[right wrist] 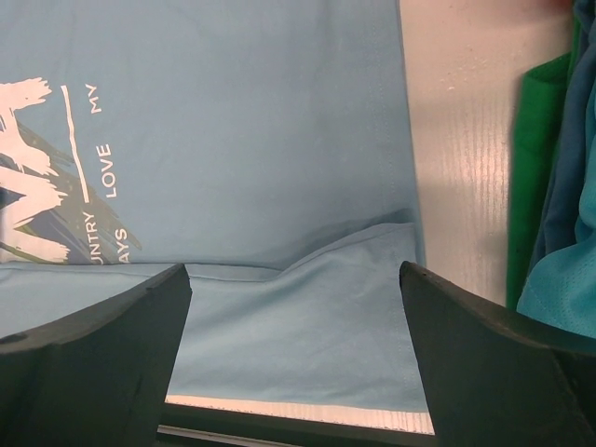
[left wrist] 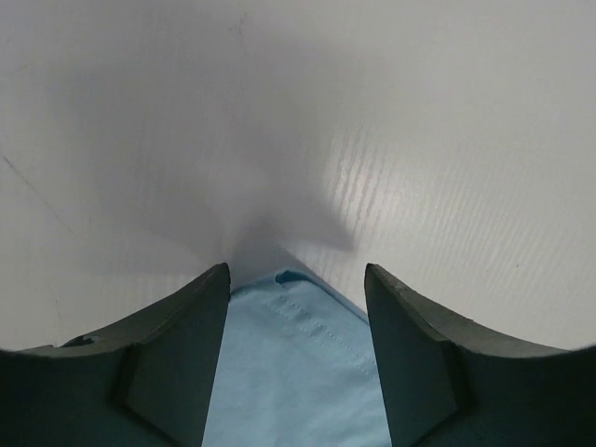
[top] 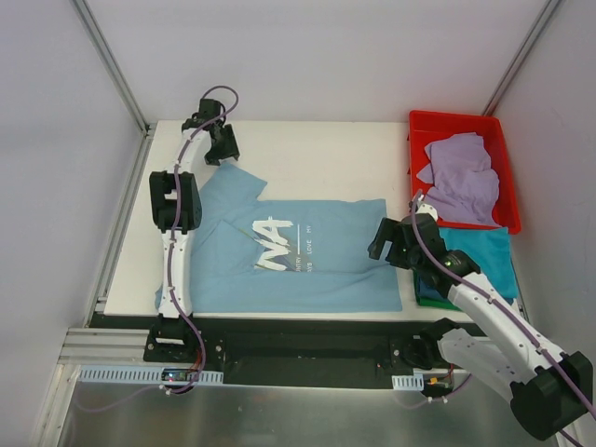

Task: Fold and stack the t-shirts
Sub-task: Grap the side of the flattened tshirt furthest away from the robot with both arms

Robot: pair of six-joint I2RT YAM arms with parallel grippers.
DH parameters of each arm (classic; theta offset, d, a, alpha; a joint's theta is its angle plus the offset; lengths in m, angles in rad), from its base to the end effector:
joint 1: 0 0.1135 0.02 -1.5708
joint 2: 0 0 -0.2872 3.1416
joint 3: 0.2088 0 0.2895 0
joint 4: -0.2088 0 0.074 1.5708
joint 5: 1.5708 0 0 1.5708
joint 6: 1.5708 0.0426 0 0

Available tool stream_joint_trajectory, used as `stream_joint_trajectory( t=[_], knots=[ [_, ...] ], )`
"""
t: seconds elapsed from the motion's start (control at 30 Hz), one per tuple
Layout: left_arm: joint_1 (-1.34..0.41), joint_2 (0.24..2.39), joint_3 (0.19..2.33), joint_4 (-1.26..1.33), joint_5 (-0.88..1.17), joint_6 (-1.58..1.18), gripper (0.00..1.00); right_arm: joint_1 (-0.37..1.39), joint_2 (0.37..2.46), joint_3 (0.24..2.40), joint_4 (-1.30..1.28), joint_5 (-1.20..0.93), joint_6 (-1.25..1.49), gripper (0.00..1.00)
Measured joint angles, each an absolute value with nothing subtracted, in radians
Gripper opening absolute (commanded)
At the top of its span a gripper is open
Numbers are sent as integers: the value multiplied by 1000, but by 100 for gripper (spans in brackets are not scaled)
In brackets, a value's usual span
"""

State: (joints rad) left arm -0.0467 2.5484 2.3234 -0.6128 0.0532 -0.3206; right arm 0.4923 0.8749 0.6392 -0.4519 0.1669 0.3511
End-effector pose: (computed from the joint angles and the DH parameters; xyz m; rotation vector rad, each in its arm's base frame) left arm 0.6248 -0.0315 0.1827 -0.3059 2.4008 -0.2330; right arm 0.1927 0.0953 0.2525 -0.0702 2.2594 0.2647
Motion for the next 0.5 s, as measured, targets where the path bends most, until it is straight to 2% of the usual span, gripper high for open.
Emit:
stream_joint_trajectory(
  t=[0.07,0.23,0.5],
  knots=[
    [-48,2549,2338,-645,36,-321,51,492,873,639,-452,164,352,96],
    [-53,2549,2380,-687,13,-319,45,492,867,626,-451,160,356,96],
    [-52,2552,2386,-744,-6,-306,43,492,863,615,-451,157,359,96]
  ],
)
